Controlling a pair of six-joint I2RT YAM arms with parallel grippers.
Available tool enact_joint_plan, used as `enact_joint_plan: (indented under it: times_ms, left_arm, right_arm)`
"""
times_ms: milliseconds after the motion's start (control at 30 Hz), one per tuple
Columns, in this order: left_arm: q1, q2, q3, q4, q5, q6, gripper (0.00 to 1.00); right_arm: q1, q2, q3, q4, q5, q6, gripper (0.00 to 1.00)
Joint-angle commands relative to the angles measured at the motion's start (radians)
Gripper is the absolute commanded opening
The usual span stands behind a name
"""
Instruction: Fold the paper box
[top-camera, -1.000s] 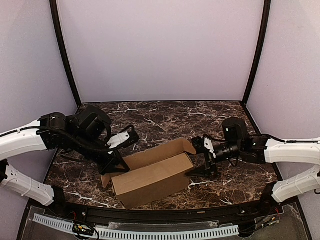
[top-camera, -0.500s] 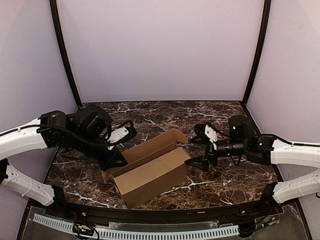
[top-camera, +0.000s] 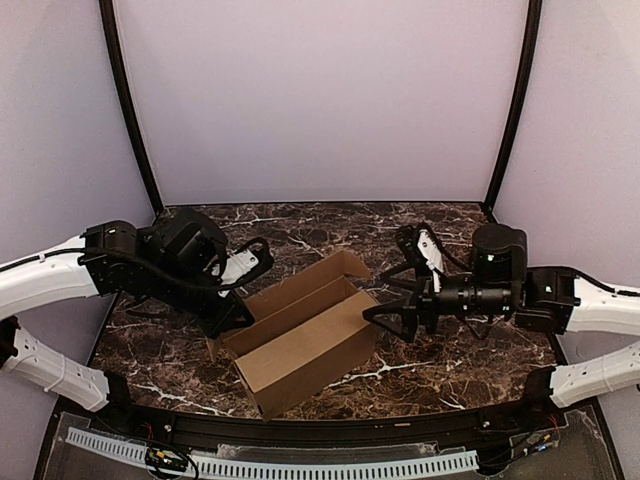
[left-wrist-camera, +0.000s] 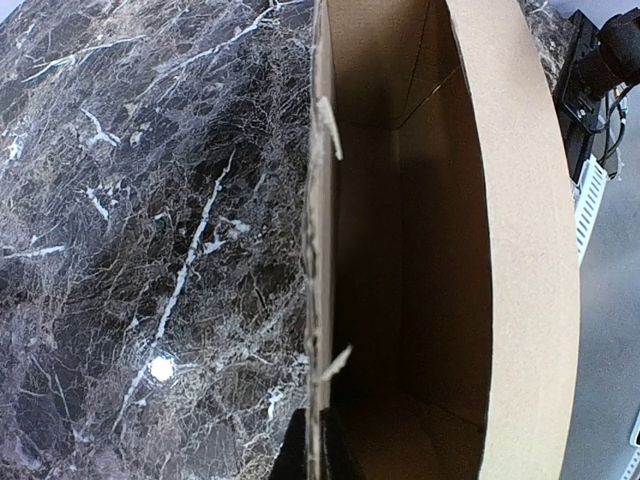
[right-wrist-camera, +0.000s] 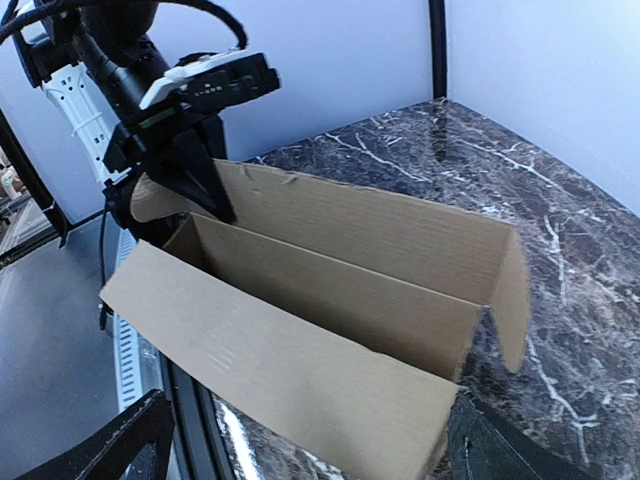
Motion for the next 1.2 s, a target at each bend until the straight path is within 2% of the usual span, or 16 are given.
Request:
enact_joint_plan:
  times_ms: [0,267,433,567,833,1000,1167]
  left_arm:
    - [0.0,0.034,-0.029,-0.072,0.003,-0.018,0.01]
    - [0.0,0.026,-0.016,-0.073,0.015,-0.024,0.01]
    - [0.0,0.015,-0.003,-0.067,0.024,-0.032,0.01]
    - [-0.001,0.001,0.001,-0.049,0.069,-0.052,0.01]
    - [-0.018,-0.028,0.009,0.04,0.215,-0.136,0.09]
    - [-0.06,-0.01,0.007,0.064,0.222,-0.195,0.1]
    - [-0.084,-0.01,0.006,0.103,0.221,-0.278,0.17]
  right_arm:
    - [0.161,0.117,0.078,0.028,0.185,0.084,0.9]
    - [0.335,0.406,0.172,0.094,0.527,0.139,0.56]
    - [0.385,0.488,0.126,0.182,0.617,0.184,0.43]
    - [0.425,0.529,0.092,0.222,0.695,0.209,0.4]
    - [0.466,0.576,0.043,0.252,0.799,0.25,0.37]
    - [0.484,0.604,0.015,0.306,0.853,0.274,0.35]
    - [0.512,0.645,-0.024,0.388,0.96,0.309,0.32]
